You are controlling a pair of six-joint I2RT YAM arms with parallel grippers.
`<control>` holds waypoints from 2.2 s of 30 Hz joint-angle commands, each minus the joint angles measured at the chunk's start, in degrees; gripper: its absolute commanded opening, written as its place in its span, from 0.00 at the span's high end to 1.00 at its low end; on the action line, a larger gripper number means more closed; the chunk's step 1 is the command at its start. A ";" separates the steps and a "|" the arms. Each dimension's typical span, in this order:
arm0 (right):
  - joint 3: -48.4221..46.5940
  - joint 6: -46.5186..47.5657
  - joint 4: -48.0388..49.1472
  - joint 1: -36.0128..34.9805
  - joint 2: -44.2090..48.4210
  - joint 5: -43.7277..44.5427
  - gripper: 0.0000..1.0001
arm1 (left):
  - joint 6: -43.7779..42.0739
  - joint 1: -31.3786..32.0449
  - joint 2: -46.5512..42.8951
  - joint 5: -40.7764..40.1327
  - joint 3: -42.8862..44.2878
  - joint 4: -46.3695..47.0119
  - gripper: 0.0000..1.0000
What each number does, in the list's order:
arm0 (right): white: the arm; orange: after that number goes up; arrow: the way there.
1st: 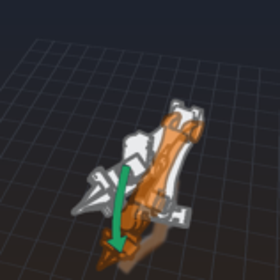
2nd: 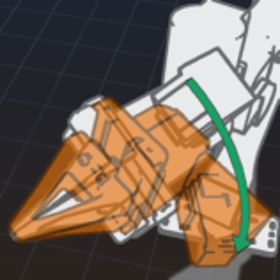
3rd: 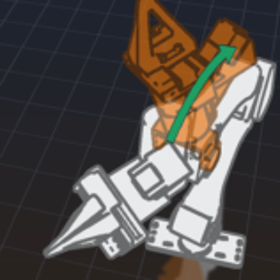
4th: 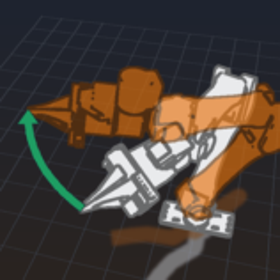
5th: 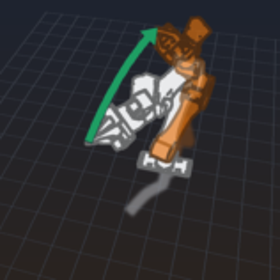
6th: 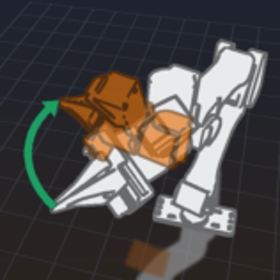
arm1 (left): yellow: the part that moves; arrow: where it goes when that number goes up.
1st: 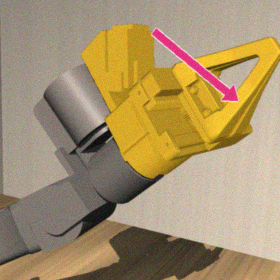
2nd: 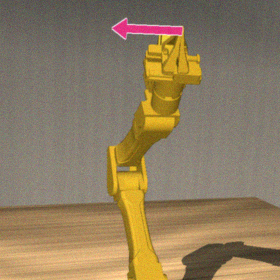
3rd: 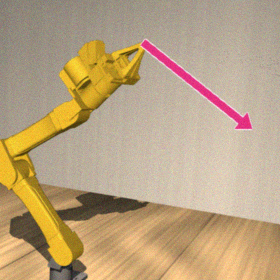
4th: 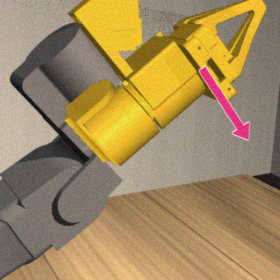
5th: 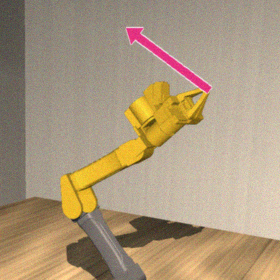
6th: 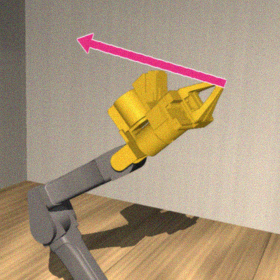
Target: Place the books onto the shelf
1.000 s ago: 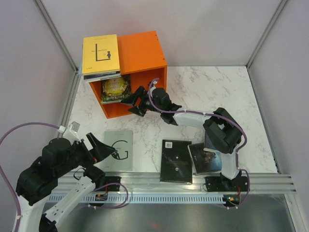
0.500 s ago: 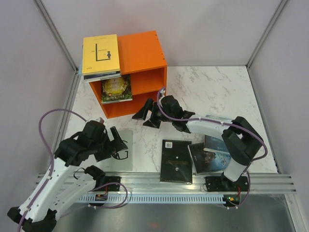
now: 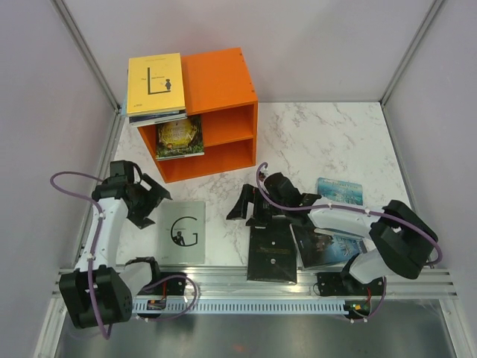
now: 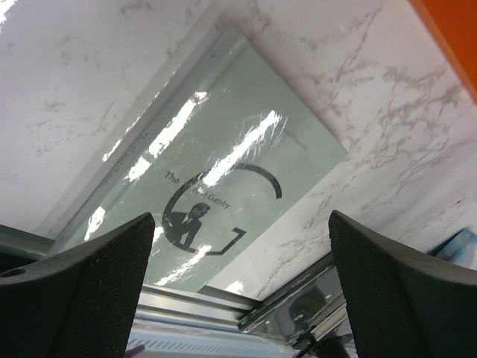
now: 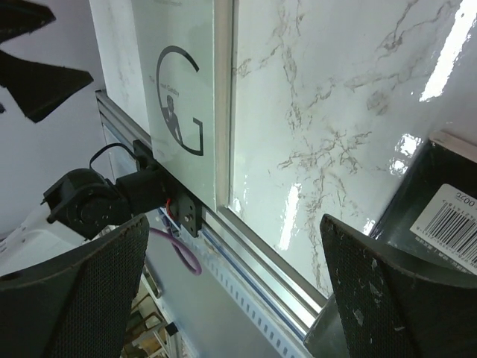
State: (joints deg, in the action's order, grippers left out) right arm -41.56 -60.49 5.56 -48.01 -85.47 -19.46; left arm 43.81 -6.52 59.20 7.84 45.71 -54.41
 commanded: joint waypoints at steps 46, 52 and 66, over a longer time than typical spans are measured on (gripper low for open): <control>0.00 8.89 4.02 4.06 -10.49 -0.31 0.02 | 34.86 28.06 3.29 -6.87 -16.62 17.33 0.09; -5.37 13.37 0.07 3.54 -16.74 3.28 0.03 | 32.92 27.97 3.55 -7.31 -17.85 17.93 0.08; -7.13 15.32 -8.56 -5.52 -27.20 12.09 0.04 | 36.00 29.29 6.19 5.52 -35.17 57.63 0.11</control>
State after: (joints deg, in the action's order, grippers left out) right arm -53.36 -45.91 7.31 -51.29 -104.12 -8.54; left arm 79.18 21.43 60.60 13.72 17.61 -11.00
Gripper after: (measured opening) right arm 0.956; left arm 0.898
